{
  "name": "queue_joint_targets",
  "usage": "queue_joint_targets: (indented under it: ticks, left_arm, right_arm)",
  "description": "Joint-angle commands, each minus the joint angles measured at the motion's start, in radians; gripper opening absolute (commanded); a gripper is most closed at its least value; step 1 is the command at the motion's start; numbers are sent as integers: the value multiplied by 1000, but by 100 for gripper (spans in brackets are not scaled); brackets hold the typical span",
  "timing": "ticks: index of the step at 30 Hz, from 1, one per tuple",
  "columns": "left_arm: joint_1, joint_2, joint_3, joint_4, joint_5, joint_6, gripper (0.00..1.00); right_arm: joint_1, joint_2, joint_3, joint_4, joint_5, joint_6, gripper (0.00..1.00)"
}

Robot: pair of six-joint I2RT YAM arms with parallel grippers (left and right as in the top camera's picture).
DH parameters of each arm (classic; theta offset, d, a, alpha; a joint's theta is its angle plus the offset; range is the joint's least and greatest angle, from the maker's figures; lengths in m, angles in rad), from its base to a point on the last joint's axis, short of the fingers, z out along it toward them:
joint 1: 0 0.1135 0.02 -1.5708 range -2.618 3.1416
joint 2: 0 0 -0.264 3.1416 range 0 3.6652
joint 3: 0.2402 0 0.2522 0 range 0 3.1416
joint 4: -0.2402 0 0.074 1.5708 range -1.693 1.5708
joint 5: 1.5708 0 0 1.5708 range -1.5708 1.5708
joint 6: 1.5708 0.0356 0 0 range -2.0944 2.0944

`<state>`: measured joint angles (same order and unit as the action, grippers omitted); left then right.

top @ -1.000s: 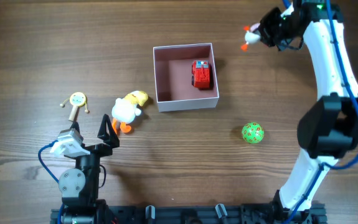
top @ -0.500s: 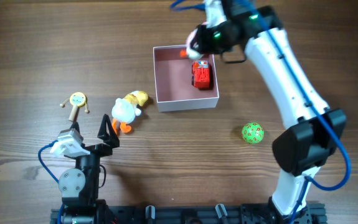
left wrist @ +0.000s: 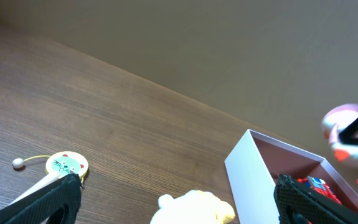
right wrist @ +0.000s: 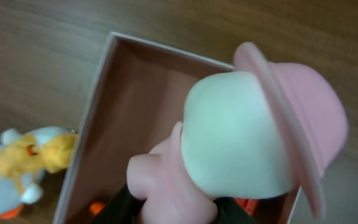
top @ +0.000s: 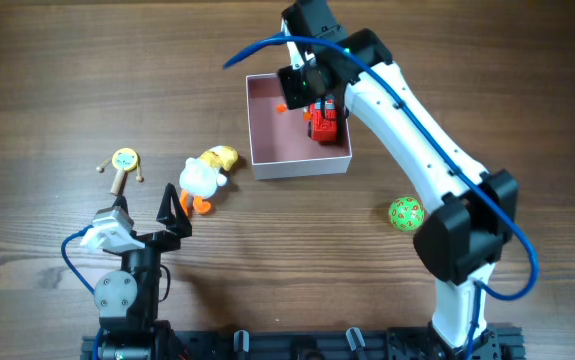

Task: Pack container
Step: 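Lift the pink pig and carry it left into the box, then open the right gripper to release the pig beside the truck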

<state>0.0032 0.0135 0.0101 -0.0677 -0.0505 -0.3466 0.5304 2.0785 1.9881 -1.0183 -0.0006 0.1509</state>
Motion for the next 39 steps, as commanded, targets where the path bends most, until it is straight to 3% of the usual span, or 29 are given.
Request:
queue_joint_targets:
  ticks: [1,7,18,39]
  left_arm:
    - [7,-11,-5,-1,9,1,100]
    - [7,-11,-5,-1,9,1,100]
    - [7,-11,-5,-1,9,2,100]
    - [7,-11,-5,-1,9,1,100]
  right_arm:
    - [-1,59,0,-10,26,-20,32]
    - [-1,86,0,-23,22,-21,33]
    - [-1,124,0,-22,-22,-21,50]
    - [-2,163,16,-64,5,-18,51]
